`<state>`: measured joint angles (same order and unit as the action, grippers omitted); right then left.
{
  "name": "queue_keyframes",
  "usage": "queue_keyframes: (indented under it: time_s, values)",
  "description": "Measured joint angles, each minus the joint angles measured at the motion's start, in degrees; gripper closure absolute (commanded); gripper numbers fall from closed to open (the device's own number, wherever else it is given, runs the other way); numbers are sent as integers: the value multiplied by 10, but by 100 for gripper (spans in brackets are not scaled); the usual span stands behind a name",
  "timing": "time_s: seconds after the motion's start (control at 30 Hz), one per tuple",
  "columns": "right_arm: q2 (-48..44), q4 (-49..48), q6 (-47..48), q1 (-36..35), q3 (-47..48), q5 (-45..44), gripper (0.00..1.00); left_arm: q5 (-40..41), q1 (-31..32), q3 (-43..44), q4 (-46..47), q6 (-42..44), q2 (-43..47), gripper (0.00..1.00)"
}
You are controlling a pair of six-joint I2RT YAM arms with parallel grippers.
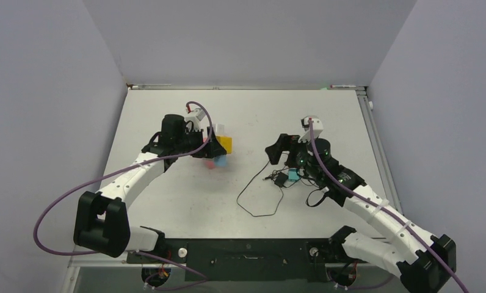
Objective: Pull the plug off the socket
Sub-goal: Remove the plug from the socket.
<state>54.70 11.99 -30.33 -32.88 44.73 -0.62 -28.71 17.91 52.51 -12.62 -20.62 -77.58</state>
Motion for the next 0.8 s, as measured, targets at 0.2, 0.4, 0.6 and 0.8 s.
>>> queue_keyframes:
  time_s: [0.2, 0.4, 0.6, 0.8]
  values:
    - [41, -94, -39, -161, -26, -60, 3, -35, 0, -11, 30, -33, -5, 100]
    - [152, -176, -69, -298, -26, -138, 2, -59, -4, -14, 51, -59, -27, 100]
    - [237, -193, -117, -335, -9, -206, 0, -69, -4, -18, 59, -75, -30, 100]
    - [270, -207, -137, -335, 16, -235, 4, -84, -4, -21, 74, -90, -35, 100]
